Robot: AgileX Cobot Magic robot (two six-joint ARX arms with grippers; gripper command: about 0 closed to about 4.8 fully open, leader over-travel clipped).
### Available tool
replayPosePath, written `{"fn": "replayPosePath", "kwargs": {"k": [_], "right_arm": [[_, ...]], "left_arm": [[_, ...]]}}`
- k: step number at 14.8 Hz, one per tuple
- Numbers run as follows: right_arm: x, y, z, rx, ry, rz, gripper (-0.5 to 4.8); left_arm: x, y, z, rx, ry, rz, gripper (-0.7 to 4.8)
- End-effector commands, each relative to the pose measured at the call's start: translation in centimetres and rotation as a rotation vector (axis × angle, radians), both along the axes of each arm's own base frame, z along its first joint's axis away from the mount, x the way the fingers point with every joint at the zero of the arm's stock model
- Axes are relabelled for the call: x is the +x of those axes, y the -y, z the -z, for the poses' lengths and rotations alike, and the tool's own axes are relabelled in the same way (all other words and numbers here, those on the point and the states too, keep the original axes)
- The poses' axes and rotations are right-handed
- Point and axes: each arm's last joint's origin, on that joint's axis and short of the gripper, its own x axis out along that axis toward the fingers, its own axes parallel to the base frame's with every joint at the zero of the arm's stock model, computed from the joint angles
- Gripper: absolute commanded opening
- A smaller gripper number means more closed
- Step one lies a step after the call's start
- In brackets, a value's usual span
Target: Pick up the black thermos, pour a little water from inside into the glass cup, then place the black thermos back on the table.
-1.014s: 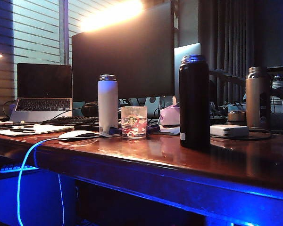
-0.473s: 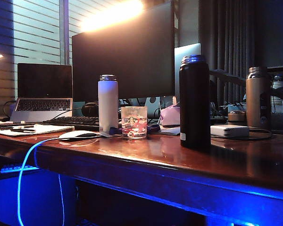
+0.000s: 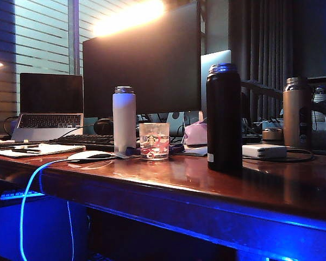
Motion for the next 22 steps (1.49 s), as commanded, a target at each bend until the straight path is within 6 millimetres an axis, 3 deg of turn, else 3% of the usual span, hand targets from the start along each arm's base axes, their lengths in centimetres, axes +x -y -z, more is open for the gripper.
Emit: {"fn": "replayPosePath", "kwargs": {"k": [1,6,9,16,22], "right_arm": [[0.0,0.0,0.0,0.004,0.011,-0.001,-0.01],[0.0,0.0,0.0,0.004,0.011,-0.001,-0.01],[0.0,0.0,0.0,0.004,0.011,-0.002,-0.01],[0.0,0.0,0.0,0.004,0.011,-0.001,-0.01],[0.0,0.0,0.0,0.004,0.011,-0.001,-0.01]], "left_arm": [[-1.2,-0.1,4.3,-0.063,0.011,-0.081,-0.03],[-3.9,-0.1,12.9,-0.161,0.071,-0.168,-0.04],[-5.0,-0.1,16.8,-0.191,0.077,-0.185,-0.04],[-4.9,-0.2,21.5,-0.200,0.034,-0.217,-0.04],[-4.5,-0.3,24.3,-0.163,-0.025,-0.262,-0.03]]}}
